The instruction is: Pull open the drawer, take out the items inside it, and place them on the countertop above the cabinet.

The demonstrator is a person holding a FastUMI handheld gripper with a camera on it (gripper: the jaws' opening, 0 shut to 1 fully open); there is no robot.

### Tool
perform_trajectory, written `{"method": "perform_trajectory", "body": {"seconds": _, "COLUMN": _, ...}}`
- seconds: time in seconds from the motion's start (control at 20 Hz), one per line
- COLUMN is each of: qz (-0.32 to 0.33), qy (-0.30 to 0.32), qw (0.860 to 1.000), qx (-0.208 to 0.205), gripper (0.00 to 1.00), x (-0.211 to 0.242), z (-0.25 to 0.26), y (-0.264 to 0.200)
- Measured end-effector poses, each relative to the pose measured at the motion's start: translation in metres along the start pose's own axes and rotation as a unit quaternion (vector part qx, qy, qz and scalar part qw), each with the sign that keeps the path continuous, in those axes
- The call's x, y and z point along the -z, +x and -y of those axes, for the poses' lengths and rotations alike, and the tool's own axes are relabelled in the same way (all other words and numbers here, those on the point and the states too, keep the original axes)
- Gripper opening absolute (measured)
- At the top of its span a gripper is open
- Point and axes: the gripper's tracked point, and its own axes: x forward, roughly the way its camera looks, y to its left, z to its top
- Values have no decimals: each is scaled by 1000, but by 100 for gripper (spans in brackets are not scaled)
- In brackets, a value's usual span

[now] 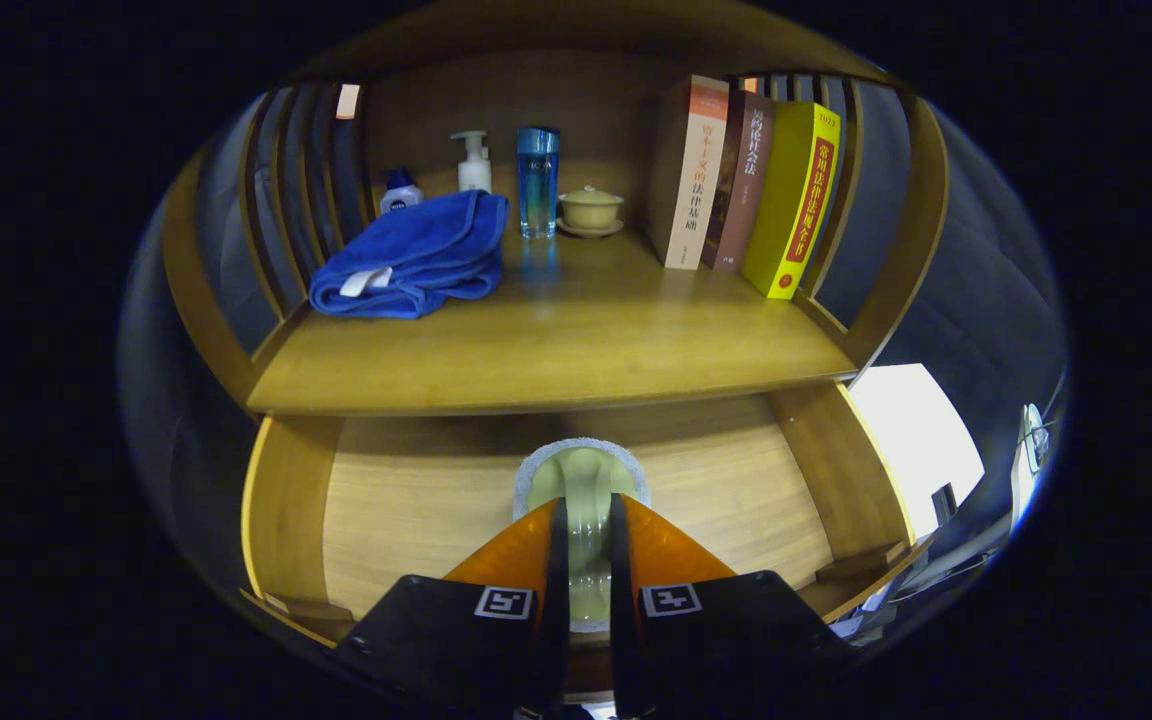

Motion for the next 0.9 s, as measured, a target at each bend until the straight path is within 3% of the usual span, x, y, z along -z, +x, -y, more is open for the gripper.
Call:
{"method": "perform_trajectory", "body": {"seconds": 0.5, "qz": 37, "qy": -5, "qw": 999, "qx": 10, "gripper": 26, "x": -98, "z": 8, "y": -15}}
{"method": "perform_trajectory", "body": {"seconds": 0.9, "qz": 48, "qy": -4, "qw": 999, "qx": 26, "gripper": 26, "x": -148, "z": 10, "y": 39}}
